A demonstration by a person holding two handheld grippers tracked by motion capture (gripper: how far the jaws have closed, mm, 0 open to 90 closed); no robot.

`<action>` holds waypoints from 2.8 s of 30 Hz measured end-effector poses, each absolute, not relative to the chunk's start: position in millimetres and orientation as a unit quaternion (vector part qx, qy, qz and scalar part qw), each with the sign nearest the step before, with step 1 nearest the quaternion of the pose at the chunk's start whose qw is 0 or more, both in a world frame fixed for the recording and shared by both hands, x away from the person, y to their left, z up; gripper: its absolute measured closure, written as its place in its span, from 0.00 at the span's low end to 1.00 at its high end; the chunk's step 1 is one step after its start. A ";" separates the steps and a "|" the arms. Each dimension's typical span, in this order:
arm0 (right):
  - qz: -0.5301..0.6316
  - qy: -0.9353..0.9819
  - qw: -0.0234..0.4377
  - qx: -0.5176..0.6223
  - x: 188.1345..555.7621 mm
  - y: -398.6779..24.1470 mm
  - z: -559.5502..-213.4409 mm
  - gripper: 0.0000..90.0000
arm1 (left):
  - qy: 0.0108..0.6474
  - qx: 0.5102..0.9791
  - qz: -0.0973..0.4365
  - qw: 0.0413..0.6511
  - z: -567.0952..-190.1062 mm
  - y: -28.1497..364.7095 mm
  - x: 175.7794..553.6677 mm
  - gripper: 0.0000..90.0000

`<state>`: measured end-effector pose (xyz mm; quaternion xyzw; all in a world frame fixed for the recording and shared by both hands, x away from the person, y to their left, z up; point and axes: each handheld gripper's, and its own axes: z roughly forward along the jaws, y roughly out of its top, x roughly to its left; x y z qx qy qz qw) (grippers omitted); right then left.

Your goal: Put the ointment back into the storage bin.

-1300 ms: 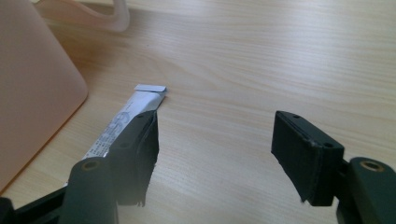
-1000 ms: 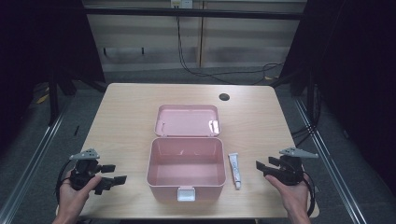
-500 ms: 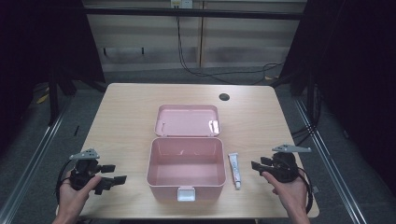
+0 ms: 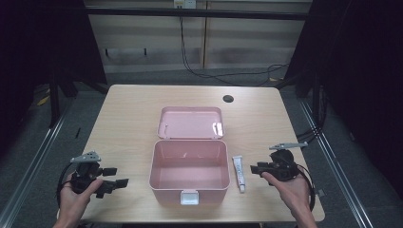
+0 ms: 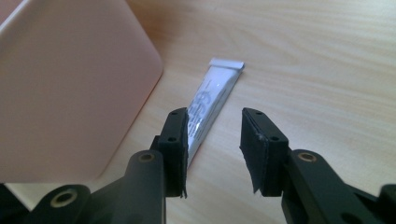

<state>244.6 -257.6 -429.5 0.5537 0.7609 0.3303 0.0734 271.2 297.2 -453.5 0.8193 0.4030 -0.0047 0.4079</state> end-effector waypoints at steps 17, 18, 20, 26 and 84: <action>0.246 0.789 -0.006 0.562 261.7 -241.3 -429.5 0.62 | 0.404 0.819 -0.008 0.408 -453.9 297.0 271.5 0.25; 0.241 0.791 -0.010 0.562 262.9 -239.7 -429.3 0.63 | 0.404 0.819 -0.008 0.407 -454.2 296.4 271.4 0.25; 0.225 0.796 -0.019 0.561 266.7 -234.7 -429.2 0.65 | 0.402 0.820 -0.007 0.407 -454.3 296.2 271.5 0.25; 0.208 0.800 -0.031 0.562 273.7 -228.3 -431.7 0.66 | 0.403 0.819 -0.009 0.408 -454.3 296.8 271.6 0.25; 0.078 0.809 -0.051 0.581 311.7 -191.8 -464.7 0.75 | 0.405 0.818 -0.009 0.409 -454.3 297.3 271.6 0.25</action>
